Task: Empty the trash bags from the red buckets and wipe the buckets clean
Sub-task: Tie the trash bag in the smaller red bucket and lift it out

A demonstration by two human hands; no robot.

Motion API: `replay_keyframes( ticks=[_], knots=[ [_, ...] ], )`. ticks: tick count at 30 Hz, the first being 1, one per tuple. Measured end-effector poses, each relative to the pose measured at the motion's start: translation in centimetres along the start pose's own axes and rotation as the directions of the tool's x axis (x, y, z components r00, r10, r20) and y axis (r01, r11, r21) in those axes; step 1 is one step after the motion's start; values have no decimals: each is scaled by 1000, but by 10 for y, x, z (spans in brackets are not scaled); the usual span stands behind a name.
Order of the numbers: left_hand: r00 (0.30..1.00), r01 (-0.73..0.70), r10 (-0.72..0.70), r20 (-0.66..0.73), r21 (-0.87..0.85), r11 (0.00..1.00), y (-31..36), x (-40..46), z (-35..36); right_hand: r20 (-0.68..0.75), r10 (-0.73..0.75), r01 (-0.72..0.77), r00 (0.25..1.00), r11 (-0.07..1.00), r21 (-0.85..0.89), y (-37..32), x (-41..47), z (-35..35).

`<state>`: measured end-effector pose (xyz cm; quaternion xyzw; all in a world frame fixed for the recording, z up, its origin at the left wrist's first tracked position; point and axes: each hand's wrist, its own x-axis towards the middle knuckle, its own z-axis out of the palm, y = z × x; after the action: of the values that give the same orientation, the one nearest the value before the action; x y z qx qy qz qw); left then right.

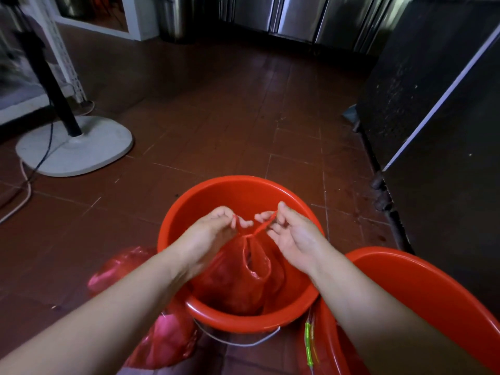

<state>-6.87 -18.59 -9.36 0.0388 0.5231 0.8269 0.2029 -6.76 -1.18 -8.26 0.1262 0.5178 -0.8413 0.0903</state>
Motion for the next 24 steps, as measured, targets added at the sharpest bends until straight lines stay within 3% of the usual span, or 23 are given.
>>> replay_keyframes(
  ticks=[3, 6, 9, 13, 15, 24],
  knots=[
    [991, -114, 86, -107, -304, 946, 28, 6, 5, 80, 14, -37, 997, 955, 295, -26, -2, 13],
    [982, -179, 129, -136, -468, 866, 65, 8, 16, 107, -44, 0, 993, 925, 381, -53, -7, 32],
    [959, -172, 75, -273, -350, 921, 84, 5, 14, 49, -57, 36, 997, 935, 351, -68, -13, 30],
    [900, -53, 10, -436, -87, 995, 81, -12, -26, -82, -8, 29, 997, 966, 256, -57, -25, -9],
    [871, -29, 0, -491, -51, 998, 72, -21, -47, -130, 12, 20, 991, 971, 237, -46, -26, -27],
    [858, 152, -104, -503, 56, 987, 49, -42, -62, -232, 26, -2, 972, 994, 106, -29, -29, -38]
  ],
)
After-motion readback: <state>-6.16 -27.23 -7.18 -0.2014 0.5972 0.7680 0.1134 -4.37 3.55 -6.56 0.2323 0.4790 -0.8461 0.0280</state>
